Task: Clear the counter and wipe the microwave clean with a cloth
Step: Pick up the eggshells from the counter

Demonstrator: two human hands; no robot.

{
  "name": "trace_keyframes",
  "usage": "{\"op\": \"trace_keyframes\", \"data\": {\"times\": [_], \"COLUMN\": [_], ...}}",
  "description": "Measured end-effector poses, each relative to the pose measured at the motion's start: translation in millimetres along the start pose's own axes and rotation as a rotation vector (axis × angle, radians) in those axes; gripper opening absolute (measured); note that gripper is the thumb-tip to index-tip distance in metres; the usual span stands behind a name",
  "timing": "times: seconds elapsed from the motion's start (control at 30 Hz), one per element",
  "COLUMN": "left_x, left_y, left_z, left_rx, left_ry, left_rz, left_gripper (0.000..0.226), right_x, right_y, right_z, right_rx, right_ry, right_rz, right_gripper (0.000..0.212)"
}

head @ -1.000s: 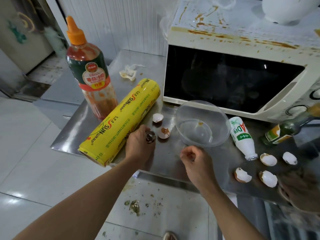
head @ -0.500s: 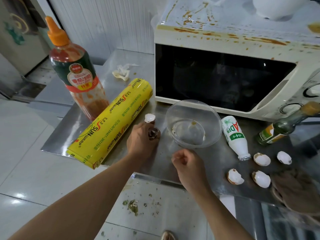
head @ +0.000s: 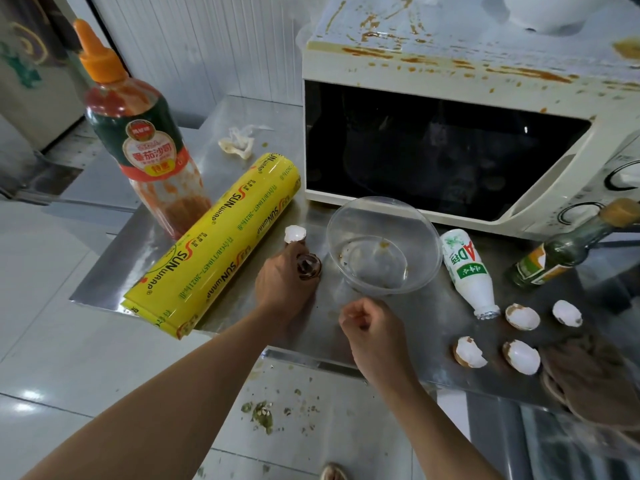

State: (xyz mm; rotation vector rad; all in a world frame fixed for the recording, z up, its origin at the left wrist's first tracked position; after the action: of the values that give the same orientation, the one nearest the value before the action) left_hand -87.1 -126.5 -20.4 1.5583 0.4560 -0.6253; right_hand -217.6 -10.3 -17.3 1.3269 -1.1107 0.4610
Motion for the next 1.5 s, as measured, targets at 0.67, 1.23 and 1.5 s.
{"op": "trace_keyframes", "data": {"times": [0.67, 1.23, 1.5], "left_x": [-7, 8, 7], "left_y": [15, 4, -2], "left_z": [44, 53, 54], "left_rx": [-0.109, 0.014, 0.001], "left_ry": [-0.072, 0.015, -0.057], "left_rz": [0.012, -0.079, -0.112], "left_gripper": [0.027, 0.029, 0.037], "right_x": [7, -9, -11], "right_y": [-18, -20, -21], "right_z": [9, 17, 18], "right_rx": [0.003, 0.021, 0.02], "right_ry": [-0.009, -0.033, -0.046], "right_rz": [0.095, 0.11, 0.121], "right_gripper": [0.013, 0.012, 0.012]}}
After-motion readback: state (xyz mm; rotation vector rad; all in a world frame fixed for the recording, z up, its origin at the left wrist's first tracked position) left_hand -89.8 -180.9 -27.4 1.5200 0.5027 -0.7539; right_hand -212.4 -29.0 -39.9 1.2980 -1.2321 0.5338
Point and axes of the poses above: each hand's wrist, its own z-axis towards the middle knuckle, its own y-axis out of the back of the hand, x = y × z, the point moved 5 cm from there along z, towards the middle knuckle
